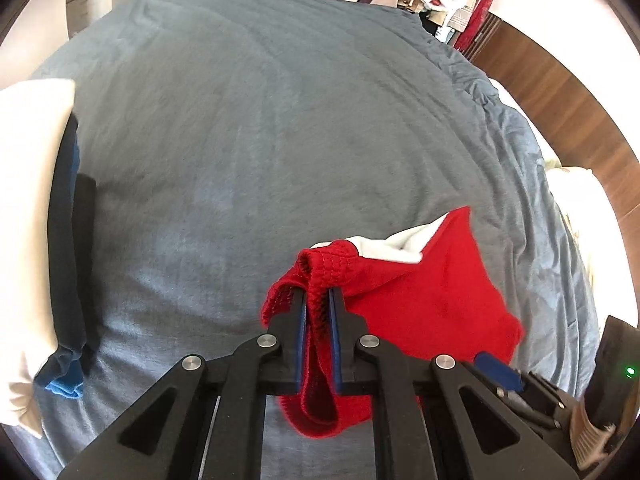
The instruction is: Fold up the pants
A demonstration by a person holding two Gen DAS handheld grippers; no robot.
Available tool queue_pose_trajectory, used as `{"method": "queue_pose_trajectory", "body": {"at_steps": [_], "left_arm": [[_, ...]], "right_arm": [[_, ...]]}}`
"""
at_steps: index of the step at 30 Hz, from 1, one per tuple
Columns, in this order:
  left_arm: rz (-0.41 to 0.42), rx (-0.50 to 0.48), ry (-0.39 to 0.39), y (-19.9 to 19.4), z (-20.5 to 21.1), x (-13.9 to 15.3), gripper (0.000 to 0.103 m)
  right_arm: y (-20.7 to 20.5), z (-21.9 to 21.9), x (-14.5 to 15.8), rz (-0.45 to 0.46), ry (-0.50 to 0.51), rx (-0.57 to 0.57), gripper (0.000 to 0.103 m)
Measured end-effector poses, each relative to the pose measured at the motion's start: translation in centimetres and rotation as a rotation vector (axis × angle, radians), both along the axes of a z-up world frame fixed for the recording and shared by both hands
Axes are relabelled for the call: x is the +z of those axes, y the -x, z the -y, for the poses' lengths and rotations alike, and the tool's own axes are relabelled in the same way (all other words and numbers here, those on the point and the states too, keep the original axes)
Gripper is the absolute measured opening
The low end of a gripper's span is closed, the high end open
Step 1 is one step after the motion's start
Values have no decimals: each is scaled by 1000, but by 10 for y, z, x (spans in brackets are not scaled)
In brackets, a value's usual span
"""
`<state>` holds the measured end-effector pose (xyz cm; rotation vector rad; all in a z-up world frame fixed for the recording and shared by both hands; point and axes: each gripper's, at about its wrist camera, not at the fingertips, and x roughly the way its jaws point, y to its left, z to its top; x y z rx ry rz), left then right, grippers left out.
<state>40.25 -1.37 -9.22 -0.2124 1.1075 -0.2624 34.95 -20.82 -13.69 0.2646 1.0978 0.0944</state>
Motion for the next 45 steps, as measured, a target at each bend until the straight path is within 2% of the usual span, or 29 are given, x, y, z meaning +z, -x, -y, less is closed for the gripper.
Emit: {"method": "queue_pose_trajectory", "body": {"at_steps": [3, 6, 11, 14, 18, 24, 29, 32, 34, 39, 45], "left_arm": [[24, -10, -9, 1, 13, 12, 11], [37, -9, -6, 1, 20, 20, 11], [43, 6, -5, 2, 16, 25, 11], [38, 19, -8, 2, 11, 24, 11], [28, 29, -9, 2, 4, 19, 11], [25, 30, 26, 0, 8, 23, 11], [23, 33, 63, -4, 25, 26, 10], [8, 56, 110, -7, 36, 25, 10], [7, 62, 125, -9, 44, 27, 10], [7, 56, 142, -12, 71, 36, 10], [-20, 46, 164, -21, 109, 38, 10]], "right_arm": [[-3, 23, 0, 16, 30, -41, 41], [-16, 33, -2, 23, -7, -12, 41], [-59, 18, -14, 50, -9, 136, 39], [-86, 3, -21, 42, -5, 218, 28], [-109, -5, -11, 82, -29, 248, 27], [-145, -7, -21, 43, -58, 272, 27], [-164, -11, -32, -11, -57, 347, 27], [-175, -11, -39, -40, -55, 375, 27], [-178, -7, -39, -49, -60, 376, 27], [-168, 16, -25, -9, -75, 345, 27], [-150, 62, -6, 33, -70, 259, 27]]}}
